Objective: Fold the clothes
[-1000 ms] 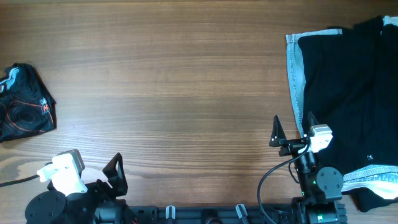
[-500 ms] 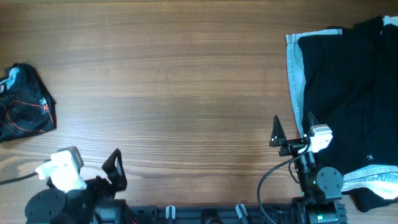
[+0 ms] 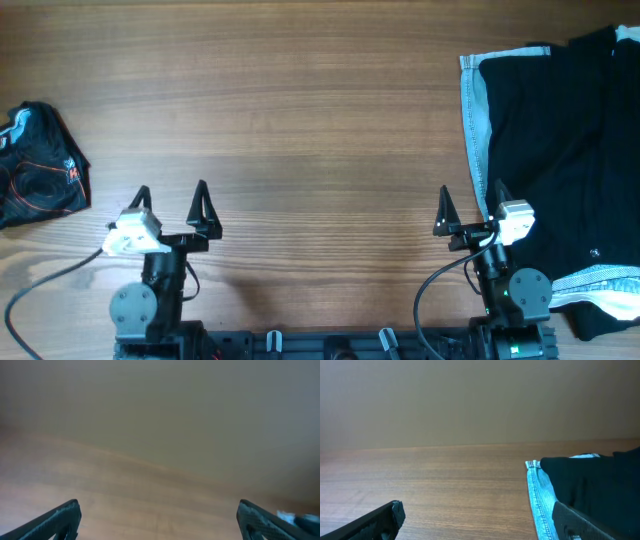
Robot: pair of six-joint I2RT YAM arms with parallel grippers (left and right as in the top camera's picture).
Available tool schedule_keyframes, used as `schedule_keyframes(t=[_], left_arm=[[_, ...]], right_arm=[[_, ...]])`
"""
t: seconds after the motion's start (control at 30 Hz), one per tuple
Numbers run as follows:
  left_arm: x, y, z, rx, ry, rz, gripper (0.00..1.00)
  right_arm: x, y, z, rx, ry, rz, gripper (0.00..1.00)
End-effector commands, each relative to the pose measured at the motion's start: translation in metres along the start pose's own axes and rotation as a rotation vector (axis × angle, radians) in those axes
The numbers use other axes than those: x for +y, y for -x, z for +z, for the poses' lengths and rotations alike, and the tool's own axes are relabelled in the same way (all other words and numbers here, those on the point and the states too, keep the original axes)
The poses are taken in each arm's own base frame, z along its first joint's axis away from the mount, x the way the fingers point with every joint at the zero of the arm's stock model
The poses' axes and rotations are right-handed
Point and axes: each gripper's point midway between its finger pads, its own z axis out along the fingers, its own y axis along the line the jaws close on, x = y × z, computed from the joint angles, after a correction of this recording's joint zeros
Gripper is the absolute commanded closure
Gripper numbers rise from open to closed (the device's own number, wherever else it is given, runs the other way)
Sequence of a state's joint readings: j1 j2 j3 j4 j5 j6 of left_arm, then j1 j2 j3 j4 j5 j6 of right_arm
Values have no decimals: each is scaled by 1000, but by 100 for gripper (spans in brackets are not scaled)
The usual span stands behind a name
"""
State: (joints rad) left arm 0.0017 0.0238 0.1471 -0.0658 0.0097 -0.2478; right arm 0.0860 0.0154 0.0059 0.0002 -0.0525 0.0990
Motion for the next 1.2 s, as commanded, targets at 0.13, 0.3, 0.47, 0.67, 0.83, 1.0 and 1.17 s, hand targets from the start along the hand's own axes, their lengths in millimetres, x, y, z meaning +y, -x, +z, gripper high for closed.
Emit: schedule_keyframes(t=[0.13, 0.3, 0.47, 0.67, 0.83, 1.0, 1.17], left_arm=[[22, -62, 5, 117, 51, 6, 0], [18, -64, 5, 127, 28, 3, 0], [18, -64, 5, 127, 28, 3, 0], [18, -64, 5, 127, 28, 3, 0], [19, -64, 5, 127, 29, 3, 0], [18, -64, 5, 127, 28, 3, 0], [19, -64, 5, 127, 29, 3, 0]], right_arm=[[2, 2, -1, -11, 16, -19, 0], [2, 2, -1, -11, 16, -19, 0], [2, 2, -1, -11, 16, -19, 0], [2, 2, -1, -11, 16, -19, 0], [2, 2, -1, -11, 16, -19, 0], [2, 2, -1, -11, 16, -19, 0], [2, 2, -1, -11, 16, -19, 0]])
